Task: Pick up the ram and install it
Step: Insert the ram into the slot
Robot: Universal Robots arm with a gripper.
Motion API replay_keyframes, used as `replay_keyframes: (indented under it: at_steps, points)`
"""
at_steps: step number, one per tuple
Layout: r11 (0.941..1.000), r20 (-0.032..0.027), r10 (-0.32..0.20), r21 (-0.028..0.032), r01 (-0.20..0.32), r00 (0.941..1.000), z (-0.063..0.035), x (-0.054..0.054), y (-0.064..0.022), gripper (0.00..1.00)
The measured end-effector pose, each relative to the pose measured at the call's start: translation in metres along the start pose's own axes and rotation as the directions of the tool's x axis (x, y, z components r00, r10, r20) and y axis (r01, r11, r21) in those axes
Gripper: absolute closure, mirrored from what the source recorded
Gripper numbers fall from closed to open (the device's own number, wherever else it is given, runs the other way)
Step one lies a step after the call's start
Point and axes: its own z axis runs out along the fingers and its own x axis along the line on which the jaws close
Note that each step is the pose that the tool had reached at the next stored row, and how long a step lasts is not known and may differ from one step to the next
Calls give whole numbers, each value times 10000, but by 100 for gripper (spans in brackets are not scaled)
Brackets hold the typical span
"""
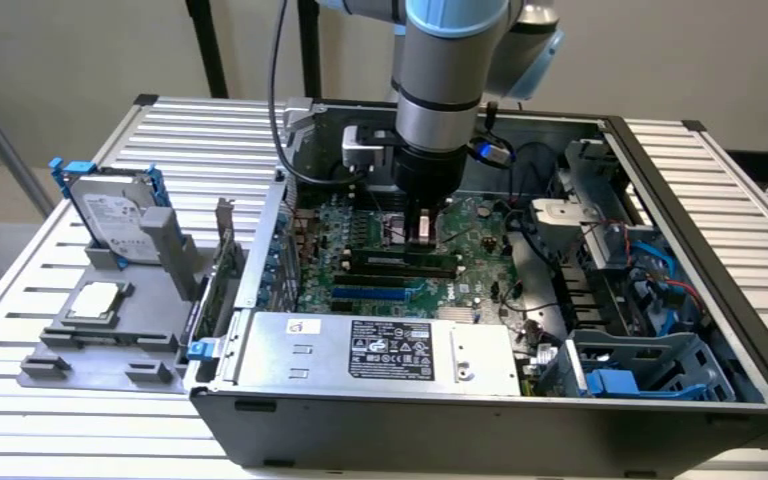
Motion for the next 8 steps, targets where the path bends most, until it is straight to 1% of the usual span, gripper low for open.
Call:
replay_keyframes:
  at_steps: [8]
  points:
    - [10000,-6,-31,1,31,10000,10,-2,0,87]
